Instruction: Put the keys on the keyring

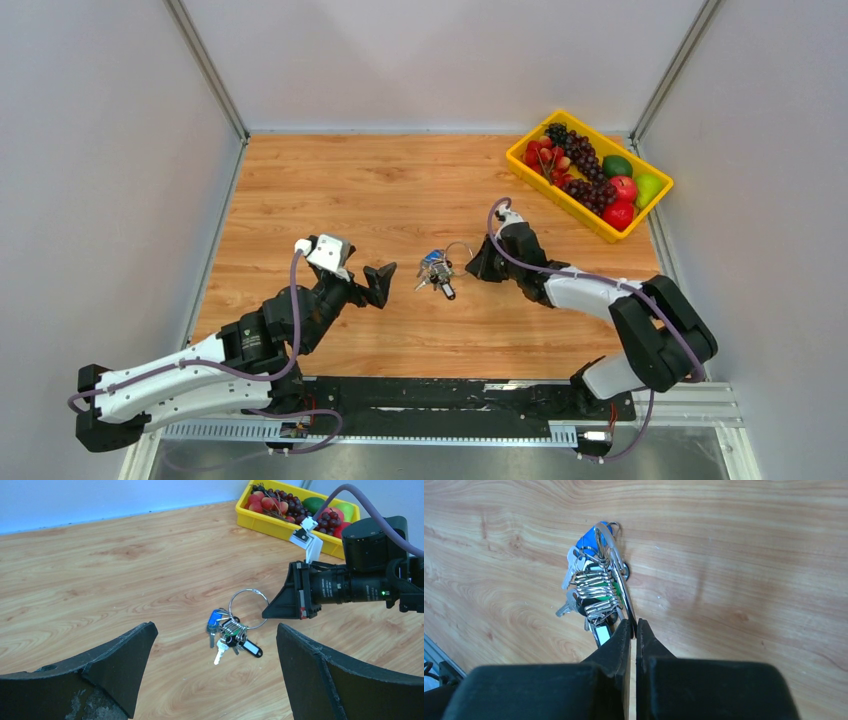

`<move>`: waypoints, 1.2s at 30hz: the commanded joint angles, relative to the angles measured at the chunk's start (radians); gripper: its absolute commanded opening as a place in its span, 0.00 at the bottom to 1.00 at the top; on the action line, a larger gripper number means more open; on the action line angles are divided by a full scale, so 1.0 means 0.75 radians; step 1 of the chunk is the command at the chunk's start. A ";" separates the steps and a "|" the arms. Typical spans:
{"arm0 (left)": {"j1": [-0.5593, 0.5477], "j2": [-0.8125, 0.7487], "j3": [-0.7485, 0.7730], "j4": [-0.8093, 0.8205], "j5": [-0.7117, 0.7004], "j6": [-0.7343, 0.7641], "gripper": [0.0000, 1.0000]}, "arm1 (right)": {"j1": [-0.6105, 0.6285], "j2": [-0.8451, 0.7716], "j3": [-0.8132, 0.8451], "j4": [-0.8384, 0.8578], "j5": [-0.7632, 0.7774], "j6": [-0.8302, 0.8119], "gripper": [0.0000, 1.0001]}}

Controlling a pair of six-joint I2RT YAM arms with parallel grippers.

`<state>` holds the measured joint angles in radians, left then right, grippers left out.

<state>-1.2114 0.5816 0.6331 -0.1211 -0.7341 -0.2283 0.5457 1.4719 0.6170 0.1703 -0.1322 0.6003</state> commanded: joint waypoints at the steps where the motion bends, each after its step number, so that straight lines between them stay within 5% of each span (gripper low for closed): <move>1: -0.005 -0.002 0.019 0.047 0.016 0.034 1.00 | -0.022 -0.057 -0.063 0.046 -0.040 0.014 0.00; 12: -0.005 -0.004 0.012 0.061 0.020 0.047 1.00 | 0.013 -0.191 -0.174 -0.066 -0.334 -0.068 0.00; 23: -0.004 0.005 0.037 0.034 0.064 0.021 1.00 | 0.004 0.056 0.041 0.026 -0.139 -0.006 0.00; 29: -0.004 -0.066 0.005 0.012 0.055 -0.006 1.00 | -0.017 0.144 0.073 0.074 -0.141 0.048 0.47; 36: -0.005 -0.080 0.012 -0.011 0.052 0.004 1.00 | -0.020 0.021 0.091 0.008 -0.090 0.022 0.78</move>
<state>-1.2114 0.5167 0.6331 -0.1169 -0.6971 -0.2222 0.5350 1.5631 0.6453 0.1791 -0.2405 0.6231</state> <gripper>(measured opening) 0.998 0.735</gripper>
